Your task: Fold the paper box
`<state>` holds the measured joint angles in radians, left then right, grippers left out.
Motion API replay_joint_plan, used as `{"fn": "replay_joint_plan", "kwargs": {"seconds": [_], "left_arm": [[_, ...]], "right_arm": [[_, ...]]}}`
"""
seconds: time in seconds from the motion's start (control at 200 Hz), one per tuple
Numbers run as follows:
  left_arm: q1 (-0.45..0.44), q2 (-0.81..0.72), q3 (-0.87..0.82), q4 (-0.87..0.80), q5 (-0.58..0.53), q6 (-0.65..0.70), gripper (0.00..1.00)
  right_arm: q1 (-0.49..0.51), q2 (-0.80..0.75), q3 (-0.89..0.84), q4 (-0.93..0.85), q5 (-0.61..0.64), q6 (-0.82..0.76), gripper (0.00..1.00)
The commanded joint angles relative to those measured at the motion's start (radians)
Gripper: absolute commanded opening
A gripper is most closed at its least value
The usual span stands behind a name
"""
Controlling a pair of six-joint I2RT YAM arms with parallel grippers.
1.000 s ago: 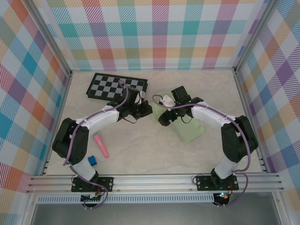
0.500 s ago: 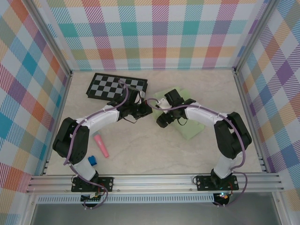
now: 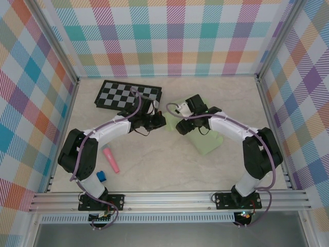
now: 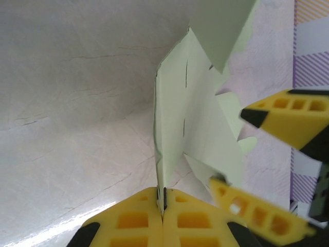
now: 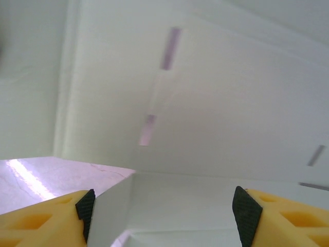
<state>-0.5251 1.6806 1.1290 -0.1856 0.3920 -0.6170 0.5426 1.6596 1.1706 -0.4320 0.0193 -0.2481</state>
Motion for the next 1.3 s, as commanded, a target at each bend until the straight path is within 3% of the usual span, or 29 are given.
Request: {"fn": "replay_joint_plan", "kwargs": {"seconds": [0.0,0.285,0.455,0.675,0.8,0.895,1.005,1.215,1.295], "left_arm": [[0.011,0.009,-0.018,-0.017,-0.016,0.054,0.00],[0.011,0.022,-0.037,0.014,0.001,0.065,0.00],[0.011,0.034,-0.041,0.016,-0.010,0.104,0.00],[0.011,0.040,-0.084,0.074,-0.030,0.116,0.00],[0.011,0.035,-0.112,0.105,-0.047,0.130,0.00],[0.014,0.022,-0.132,0.120,-0.058,0.141,0.17],[0.032,-0.016,-0.127,0.106,-0.049,0.166,0.44],[0.130,-0.138,-0.115,0.151,-0.019,0.208,0.75],[0.174,-0.110,-0.078,0.142,-0.055,0.207,0.77]], "right_arm": [[-0.024,-0.008,-0.011,-0.035,-0.013,-0.025,0.68],[-0.035,0.059,-0.036,-0.014,-0.071,-0.033,0.50],[-0.035,0.070,-0.043,-0.020,-0.194,-0.010,0.48],[-0.036,0.128,-0.017,-0.062,-0.223,0.025,0.43],[-0.050,0.172,0.032,-0.123,-0.264,0.064,0.30],[-0.050,0.198,0.050,-0.149,-0.282,0.080,0.21],[-0.049,0.194,0.039,-0.139,-0.294,0.087,0.16],[-0.052,0.160,0.017,-0.106,-0.326,0.059,0.11],[-0.050,0.134,0.000,-0.081,-0.324,0.032,0.07]]}}
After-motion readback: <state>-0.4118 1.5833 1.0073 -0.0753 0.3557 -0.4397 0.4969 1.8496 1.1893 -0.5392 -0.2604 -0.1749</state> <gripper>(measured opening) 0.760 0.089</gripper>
